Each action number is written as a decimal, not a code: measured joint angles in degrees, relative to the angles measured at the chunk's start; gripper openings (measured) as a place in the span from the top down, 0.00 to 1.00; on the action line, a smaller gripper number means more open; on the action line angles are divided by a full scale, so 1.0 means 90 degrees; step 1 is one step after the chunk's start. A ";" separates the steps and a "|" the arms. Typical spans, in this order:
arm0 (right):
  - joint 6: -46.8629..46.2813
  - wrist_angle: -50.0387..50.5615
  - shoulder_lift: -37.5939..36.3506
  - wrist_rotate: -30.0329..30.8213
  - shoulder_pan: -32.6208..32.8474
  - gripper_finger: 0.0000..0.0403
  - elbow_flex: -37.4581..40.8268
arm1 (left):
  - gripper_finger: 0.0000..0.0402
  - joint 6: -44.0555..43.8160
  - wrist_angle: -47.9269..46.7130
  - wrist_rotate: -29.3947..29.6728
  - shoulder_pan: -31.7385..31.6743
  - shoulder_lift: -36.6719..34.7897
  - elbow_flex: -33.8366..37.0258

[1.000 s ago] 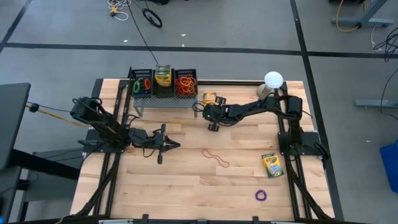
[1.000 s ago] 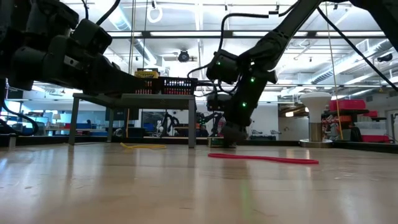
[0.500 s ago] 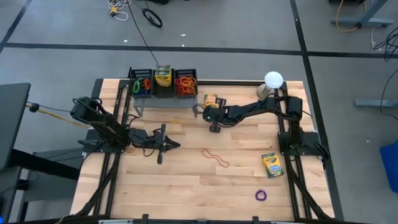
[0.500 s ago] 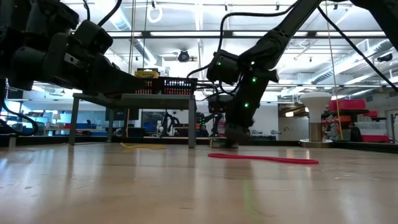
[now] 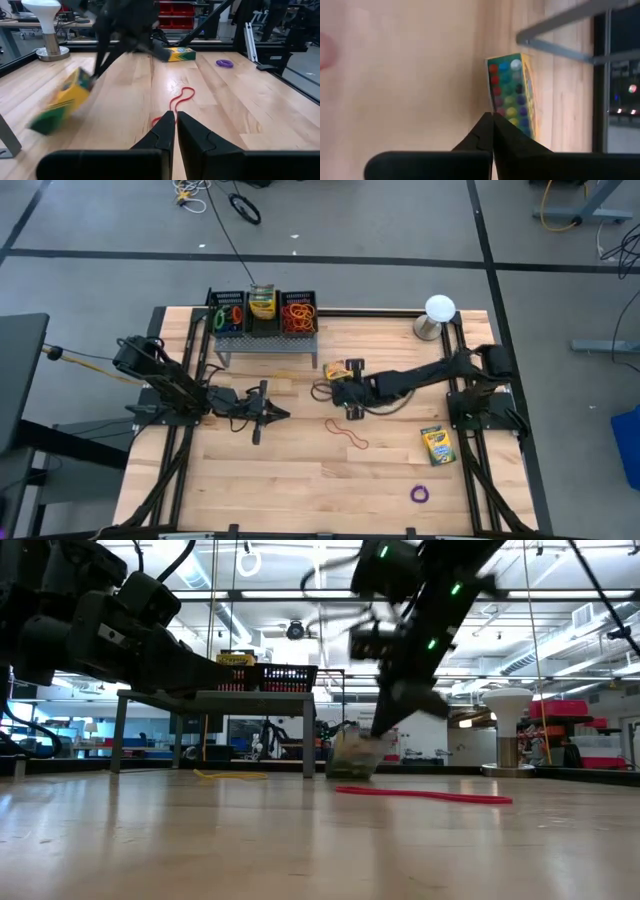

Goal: Pick & Place Office Desk Supplies
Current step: Put the yellow crayon box into the middle black bin

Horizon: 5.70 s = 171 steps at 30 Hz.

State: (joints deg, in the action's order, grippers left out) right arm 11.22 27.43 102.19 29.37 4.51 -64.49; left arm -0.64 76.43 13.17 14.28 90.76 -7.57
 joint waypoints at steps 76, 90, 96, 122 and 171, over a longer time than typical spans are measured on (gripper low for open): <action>-0.6289 -0.0604 0.0007 -0.0189 0.0019 0.22 0.0034 | 0.94 -0.0358 -0.0451 0.0537 -0.0002 0.0002 -0.0002; -0.5932 -0.1790 0.0842 -0.0364 -0.0691 0.13 0.0032 | 0.94 -0.0495 -0.0707 0.0539 -0.0002 0.0002 -0.0010; -0.5392 -0.2242 0.1042 -0.0833 -0.0638 0.13 0.0032 | 0.94 -0.0527 -0.0713 0.0521 -0.0002 0.0002 -0.0016; -0.2839 -0.2683 0.0969 -0.2439 0.0333 0.13 0.0029 | 0.46 0.1744 -0.3515 0.1862 0.0696 0.0446 -0.1074; -0.3945 -0.1284 0.0374 -0.1416 0.0821 0.99 0.0552 | 0.52 0.1478 -0.5468 0.1775 -0.0161 0.0694 -0.1970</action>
State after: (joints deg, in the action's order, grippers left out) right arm -24.28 15.87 105.56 16.63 11.90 -59.52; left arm 12.66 27.21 29.14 12.83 97.01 -25.31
